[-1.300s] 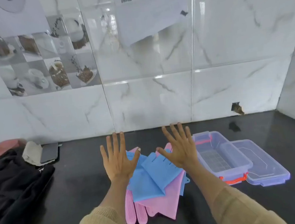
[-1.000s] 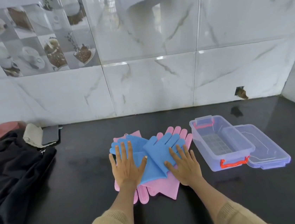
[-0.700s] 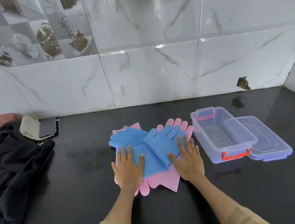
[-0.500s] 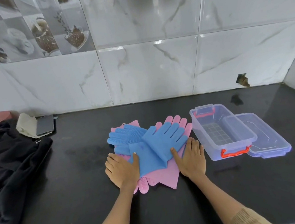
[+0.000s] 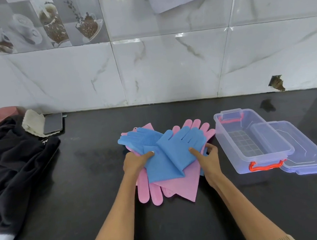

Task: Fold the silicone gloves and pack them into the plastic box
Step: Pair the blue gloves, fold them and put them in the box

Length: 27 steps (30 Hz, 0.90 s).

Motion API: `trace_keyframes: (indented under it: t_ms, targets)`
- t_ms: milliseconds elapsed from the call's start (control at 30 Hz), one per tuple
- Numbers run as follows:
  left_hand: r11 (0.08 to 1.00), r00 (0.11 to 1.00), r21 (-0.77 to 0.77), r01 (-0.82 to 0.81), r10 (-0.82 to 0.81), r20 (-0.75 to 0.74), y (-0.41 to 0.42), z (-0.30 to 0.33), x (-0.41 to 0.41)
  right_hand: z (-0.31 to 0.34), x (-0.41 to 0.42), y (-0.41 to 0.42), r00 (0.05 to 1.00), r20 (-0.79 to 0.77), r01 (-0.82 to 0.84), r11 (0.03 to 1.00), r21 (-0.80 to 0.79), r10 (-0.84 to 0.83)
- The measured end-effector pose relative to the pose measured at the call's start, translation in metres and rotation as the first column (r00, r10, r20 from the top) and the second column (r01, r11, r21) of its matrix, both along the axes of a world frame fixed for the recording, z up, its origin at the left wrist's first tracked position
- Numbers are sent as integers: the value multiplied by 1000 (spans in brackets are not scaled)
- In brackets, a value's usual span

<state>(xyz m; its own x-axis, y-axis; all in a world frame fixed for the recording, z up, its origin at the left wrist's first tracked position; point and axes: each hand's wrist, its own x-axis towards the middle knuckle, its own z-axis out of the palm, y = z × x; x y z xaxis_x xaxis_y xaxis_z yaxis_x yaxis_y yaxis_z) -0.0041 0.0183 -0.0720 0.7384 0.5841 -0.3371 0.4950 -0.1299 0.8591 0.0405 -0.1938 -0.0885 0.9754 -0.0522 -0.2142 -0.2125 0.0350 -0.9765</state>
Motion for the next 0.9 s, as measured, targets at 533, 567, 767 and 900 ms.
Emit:
trace_keyframes:
  t_ms: [533,567,767,900]
  targets:
    - [972,988,-232,22,14,152,85,-7,-46,0,-26,62,987,-41,-146,982,121,152]
    - [975,992,-221,9,20,127,99,-6,-57,0,-33,74,978,-37,-201,971,127,207]
    - [994,991,-29,-109,107,-82,184,4,-130,-2,-79,141,842,-76,-527,845,96,534]
    - [960,974,245,-132,172,-150,216,12,-159,2,-106,179,741,-129,-638,751,168,659]
